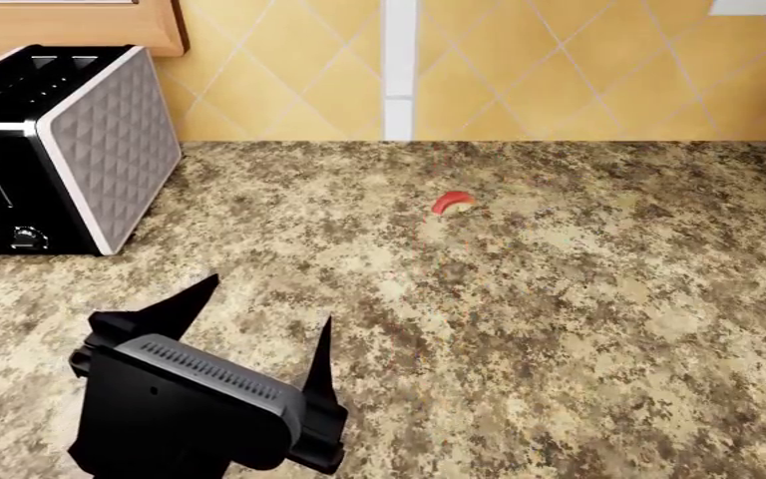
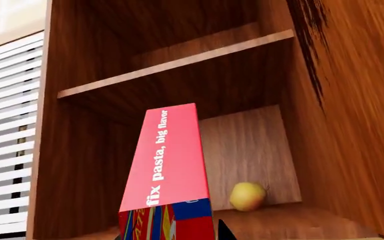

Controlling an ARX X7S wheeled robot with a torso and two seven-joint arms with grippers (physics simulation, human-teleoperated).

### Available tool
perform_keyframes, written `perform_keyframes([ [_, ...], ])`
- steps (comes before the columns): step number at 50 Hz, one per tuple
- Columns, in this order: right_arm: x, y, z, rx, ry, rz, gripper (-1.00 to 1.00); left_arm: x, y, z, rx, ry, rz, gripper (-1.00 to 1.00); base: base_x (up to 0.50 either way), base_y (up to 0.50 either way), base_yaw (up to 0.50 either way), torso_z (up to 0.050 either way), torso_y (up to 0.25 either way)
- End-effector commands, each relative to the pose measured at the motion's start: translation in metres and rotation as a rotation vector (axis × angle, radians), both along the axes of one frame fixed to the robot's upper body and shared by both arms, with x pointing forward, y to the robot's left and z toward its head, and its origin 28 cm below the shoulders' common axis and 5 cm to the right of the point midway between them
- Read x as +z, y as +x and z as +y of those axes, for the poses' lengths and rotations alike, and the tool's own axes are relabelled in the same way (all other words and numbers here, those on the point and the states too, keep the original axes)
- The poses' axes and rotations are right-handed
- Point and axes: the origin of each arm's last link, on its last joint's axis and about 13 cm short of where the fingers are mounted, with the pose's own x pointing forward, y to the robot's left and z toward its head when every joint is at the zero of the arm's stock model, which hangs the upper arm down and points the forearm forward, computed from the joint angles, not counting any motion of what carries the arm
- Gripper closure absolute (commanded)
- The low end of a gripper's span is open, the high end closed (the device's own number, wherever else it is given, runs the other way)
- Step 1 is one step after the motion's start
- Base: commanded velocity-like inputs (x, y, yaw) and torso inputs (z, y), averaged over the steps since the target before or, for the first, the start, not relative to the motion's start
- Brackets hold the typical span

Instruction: Pick the peanut butter and boxed food from the counter and place them in the cabinets closest to them.

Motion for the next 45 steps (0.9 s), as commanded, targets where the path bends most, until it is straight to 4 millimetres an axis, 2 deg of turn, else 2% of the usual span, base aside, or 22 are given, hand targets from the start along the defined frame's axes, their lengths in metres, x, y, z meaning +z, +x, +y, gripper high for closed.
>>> perform_keyframes([
  [1, 0.026, 0.035, 0.002, -0.08, 0.007, -0.053, 1.0, -0.003, 0.001, 0.0, -0.003, -0.002, 0.005, -1.0, 0.0, 0.0, 0.0, 0.0, 0.0],
  [21, 0.076, 0.156, 0.006, -0.209, 0.035, -0.098, 1.0, -0.007, 0.005, 0.001, 0.005, 0.001, 0.018, -1.0, 0.0, 0.0, 0.0, 0.0, 0.001],
  [26, 0.074, 0.19, 0.008, -0.245, 0.009, -0.036, 1.0, -0.008, 0.006, 0.002, 0.012, 0.002, 0.022, -1.0, 0.0, 0.0, 0.0, 0.0, 0.0],
  [35, 0.068, 0.236, 0.003, -0.305, -0.013, 0.067, 1.0, -0.008, 0.003, 0.001, 0.021, 0.008, 0.025, -1.0, 0.0, 0.0, 0.0, 0.0, 0.001],
  [45, 0.027, 0.265, -0.013, -0.394, -0.031, 0.218, 1.0, -0.009, 0.002, 0.002, 0.032, 0.011, 0.027, -1.0, 0.0, 0.0, 0.0, 0.0, 0.0],
])
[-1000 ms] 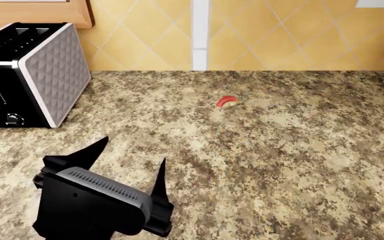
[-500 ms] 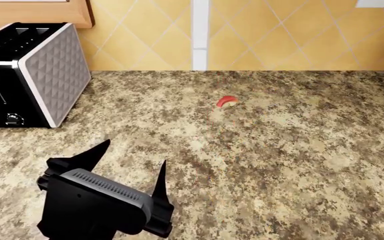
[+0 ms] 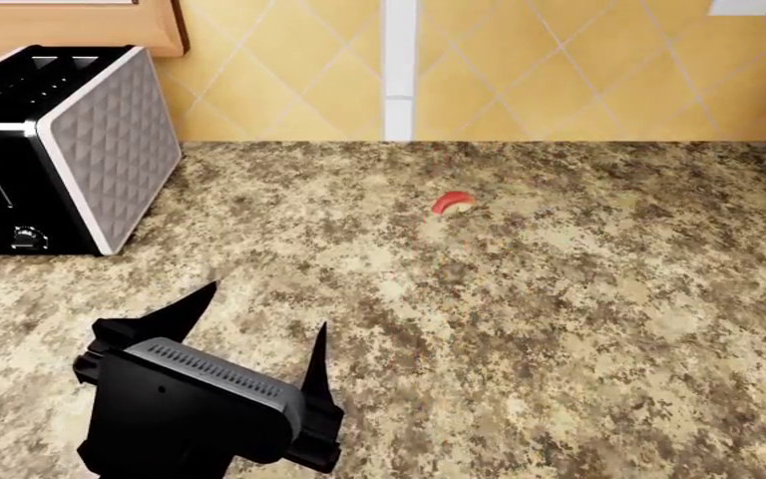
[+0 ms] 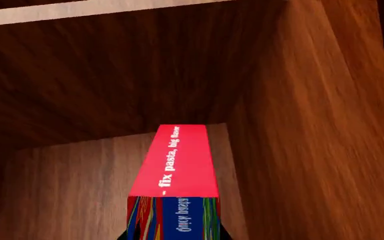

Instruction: Pick the peanut butter and boxed food from the counter and place them in the cabinets closest to them.

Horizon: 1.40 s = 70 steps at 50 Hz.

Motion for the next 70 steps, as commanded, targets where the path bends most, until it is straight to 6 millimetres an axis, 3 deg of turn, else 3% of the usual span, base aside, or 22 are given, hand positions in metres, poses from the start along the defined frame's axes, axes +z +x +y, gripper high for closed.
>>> perform_keyframes([
  [1, -0.056, 0.047, -0.019, -0.11, -0.016, 0.235, 1.0, -0.001, -0.001, 0.001, 0.011, 0.004, 0.004, -1.0, 0.0, 0.0, 0.0, 0.0, 0.0],
  [8, -0.069, 0.053, -0.023, -0.125, -0.014, 0.286, 1.0, -0.002, 0.003, 0.0, 0.012, 0.007, 0.009, -1.0, 0.0, 0.0, 0.0, 0.0, 0.0],
  [9, -0.07, 0.053, -0.023, -0.129, -0.013, 0.291, -1.0, -0.002, 0.003, 0.0, 0.011, 0.008, 0.01, -1.0, 0.01, 0.0, 0.0, 0.0, 0.0],
  [23, -0.058, 0.047, -0.017, -0.111, -0.025, 0.278, -1.0, -0.005, 0.006, 0.0, 0.013, 0.01, 0.015, -1.0, 0.0, 0.0, 0.0, 0.0, 0.0],
  [35, -0.034, 0.033, -0.014, -0.144, -0.046, 0.213, -1.0, -0.004, 0.007, -0.001, 0.018, 0.013, 0.013, -1.0, 0.0, 0.0, 0.0, 0.0, 0.0],
  [43, -0.007, -0.005, -0.021, -0.324, 0.07, 0.126, -1.0, -0.005, 0.007, 0.0, 0.019, 0.007, 0.015, -1.0, 0.0, 0.0, 0.0, 0.0, 0.0],
  [51, -0.001, -0.036, -0.023, -0.408, 0.126, 0.023, -1.0, -0.005, 0.004, 0.0, 0.016, 0.006, 0.012, -1.0, 0.0, 0.0, 0.0, 0.0, 0.001],
  [60, -0.002, -0.052, -0.018, -0.409, 0.112, 0.002, -1.0, -0.004, 0.0, 0.0, 0.017, 0.005, 0.006, -1.0, 0.0, 0.0, 0.0, 0.0, 0.005],
  [70, -0.001, -0.09, -0.009, -0.422, 0.081, -0.077, -1.0, -0.003, -0.003, -0.001, 0.009, 0.001, 0.001, -1.0, 0.0, 0.0, 0.0, 0.0, 0.004],
])
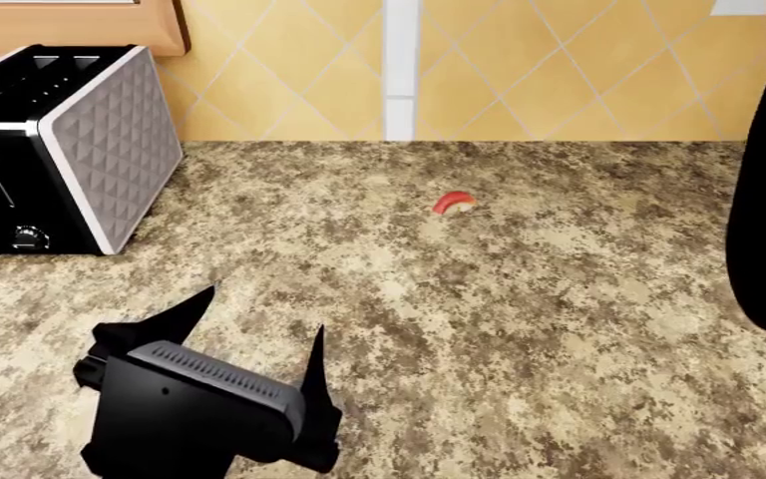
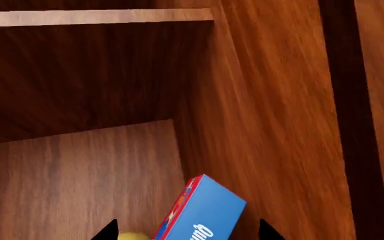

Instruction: Pick the peanut butter and boxed food from the counter and place them in the cabinets closest to them.

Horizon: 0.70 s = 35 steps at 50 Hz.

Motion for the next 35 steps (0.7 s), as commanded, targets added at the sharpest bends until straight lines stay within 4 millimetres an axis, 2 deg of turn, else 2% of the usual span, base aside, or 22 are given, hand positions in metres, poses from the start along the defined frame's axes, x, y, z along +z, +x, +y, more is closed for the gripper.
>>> perform_keyframes([
  [1, 0.008, -0.048, -0.016, -0.227, -0.012, -0.12, -1.0, 0.001, -0.004, -0.001, -0.006, -0.003, -0.006, -1.0, 0.0, 0.0, 0.0, 0.0, 0.011],
  [9, -0.008, -0.074, -0.013, -0.144, -0.008, -0.116, -1.0, 0.004, -0.007, -0.001, -0.008, -0.002, -0.013, -1.0, 0.0, 0.0, 0.0, 0.0, 0.003],
  [25, -0.087, -0.119, -0.012, 0.04, -0.065, -0.038, -1.0, 0.008, -0.01, -0.001, 0.001, 0.008, -0.04, -1.0, 0.0, 0.0, 0.0, 0.0, 0.0],
  [35, -0.127, -0.144, -0.014, 0.087, -0.111, -0.027, -1.0, 0.009, -0.009, -0.001, -0.003, 0.007, -0.055, -1.0, 0.0, 0.0, 0.0, 0.0, 0.0],
])
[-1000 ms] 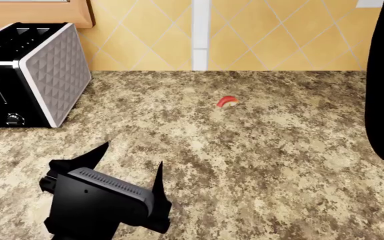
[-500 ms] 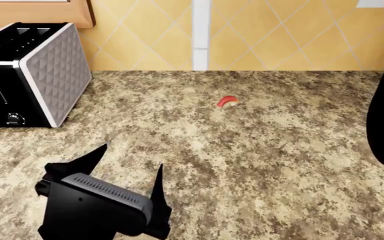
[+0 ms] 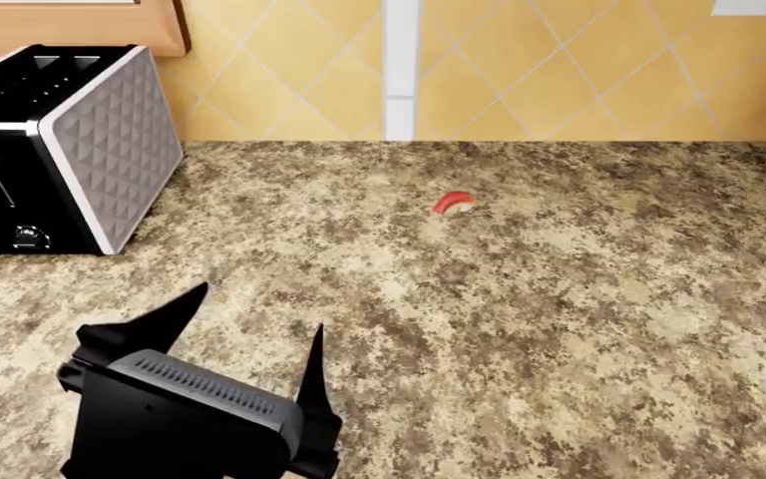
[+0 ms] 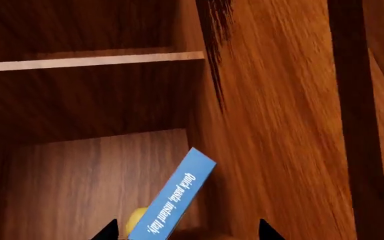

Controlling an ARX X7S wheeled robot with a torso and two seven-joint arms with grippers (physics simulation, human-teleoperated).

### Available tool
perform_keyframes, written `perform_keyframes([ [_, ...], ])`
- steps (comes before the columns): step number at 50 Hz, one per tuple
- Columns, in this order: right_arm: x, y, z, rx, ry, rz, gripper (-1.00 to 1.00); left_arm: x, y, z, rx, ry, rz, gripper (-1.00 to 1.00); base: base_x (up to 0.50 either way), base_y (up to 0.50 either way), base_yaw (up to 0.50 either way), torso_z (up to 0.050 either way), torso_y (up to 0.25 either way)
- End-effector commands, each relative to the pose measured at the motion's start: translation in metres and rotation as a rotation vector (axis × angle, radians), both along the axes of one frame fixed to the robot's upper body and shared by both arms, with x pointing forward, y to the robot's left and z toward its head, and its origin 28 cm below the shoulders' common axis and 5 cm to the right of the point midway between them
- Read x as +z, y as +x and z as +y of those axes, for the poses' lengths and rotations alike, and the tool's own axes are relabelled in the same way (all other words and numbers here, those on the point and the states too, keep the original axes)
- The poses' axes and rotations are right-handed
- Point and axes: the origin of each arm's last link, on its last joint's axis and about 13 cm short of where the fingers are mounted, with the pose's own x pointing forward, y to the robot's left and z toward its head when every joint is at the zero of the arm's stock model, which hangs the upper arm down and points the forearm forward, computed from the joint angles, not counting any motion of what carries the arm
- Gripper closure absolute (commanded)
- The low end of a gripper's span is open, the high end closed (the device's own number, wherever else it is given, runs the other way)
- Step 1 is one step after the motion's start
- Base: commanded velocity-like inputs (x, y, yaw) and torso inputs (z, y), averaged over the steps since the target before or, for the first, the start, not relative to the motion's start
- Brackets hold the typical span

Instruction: Pick the peanut butter and boxed food from the counter and place them in the cabinets closest to them.

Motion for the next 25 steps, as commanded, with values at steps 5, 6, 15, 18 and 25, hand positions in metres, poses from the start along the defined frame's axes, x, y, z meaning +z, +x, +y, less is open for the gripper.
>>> perform_keyframes([
  [5, -0.071, -0.04, -0.005, 0.042, -0.079, 0.084, -1.0, 0.001, 0.001, -0.002, -0.003, 0.002, -0.021, -1.0, 0.0, 0.0, 0.0, 0.0, 0.0],
  [6, -0.074, -0.041, -0.005, 0.048, -0.083, 0.088, -1.0, 0.001, 0.001, -0.002, -0.004, 0.002, -0.022, -1.0, 0.0, 0.0, 0.0, 0.0, 0.0],
  [15, -0.107, -0.05, -0.003, 0.111, -0.106, 0.156, -1.0, 0.001, 0.001, -0.004, -0.009, 0.0, -0.035, -1.0, 0.0, 0.0, 0.0, 0.0, 0.0],
  [18, -0.117, -0.051, -0.002, 0.127, -0.112, 0.18, -1.0, 0.002, 0.001, -0.004, -0.007, 0.0, -0.04, -1.0, 0.0, 0.0, 0.0, 0.0, 0.0],
  [25, -0.142, -0.05, -0.001, 0.169, -0.12, 0.255, -1.0, 0.002, 0.003, -0.005, -0.009, -0.003, -0.047, -1.0, 0.0, 0.0, 0.0, 0.0, 0.0],
])
